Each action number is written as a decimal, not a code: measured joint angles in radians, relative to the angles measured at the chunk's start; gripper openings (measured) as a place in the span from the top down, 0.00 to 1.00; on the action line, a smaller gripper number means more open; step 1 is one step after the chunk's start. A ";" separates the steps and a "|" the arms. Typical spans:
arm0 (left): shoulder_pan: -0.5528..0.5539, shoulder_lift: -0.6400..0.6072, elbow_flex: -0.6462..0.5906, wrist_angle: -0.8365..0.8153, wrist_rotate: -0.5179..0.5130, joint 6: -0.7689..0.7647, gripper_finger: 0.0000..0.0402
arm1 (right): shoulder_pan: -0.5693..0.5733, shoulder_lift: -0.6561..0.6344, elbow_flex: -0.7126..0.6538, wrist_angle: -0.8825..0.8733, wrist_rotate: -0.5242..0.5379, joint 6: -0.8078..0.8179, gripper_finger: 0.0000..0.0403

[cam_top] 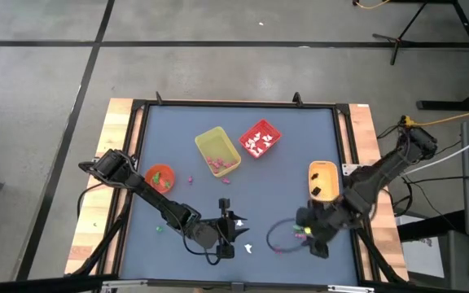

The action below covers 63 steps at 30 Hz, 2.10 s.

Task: Sort Halloween decoration
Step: Put the pink skeleton toy into the yellow bin

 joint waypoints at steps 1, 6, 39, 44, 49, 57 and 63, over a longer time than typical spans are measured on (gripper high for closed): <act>0.000 0.000 0.000 0.000 0.000 0.000 0.67 | 0.027 0.004 0.000 0.010 0.033 -0.024 0.39; 0.000 0.000 0.000 0.000 0.000 0.000 0.67 | 0.149 0.062 0.000 0.011 0.186 -0.076 0.39; 0.000 0.000 0.000 0.000 0.000 0.001 0.67 | 0.217 0.420 0.000 0.007 0.327 -0.103 0.39; 0.000 0.000 0.000 0.000 0.000 0.001 0.67 | 0.217 0.420 0.000 0.007 0.322 -0.103 0.48; 0.000 0.000 0.000 0.000 0.000 0.001 0.67 | 0.217 0.420 0.000 0.007 0.325 -0.103 0.62; 0.000 0.000 0.000 0.000 0.000 0.001 0.67 | 0.217 0.420 0.000 0.007 0.329 -0.102 0.81; 0.000 0.000 0.000 0.000 0.000 0.001 0.67 | 0.217 0.420 0.000 0.007 0.328 -0.101 0.89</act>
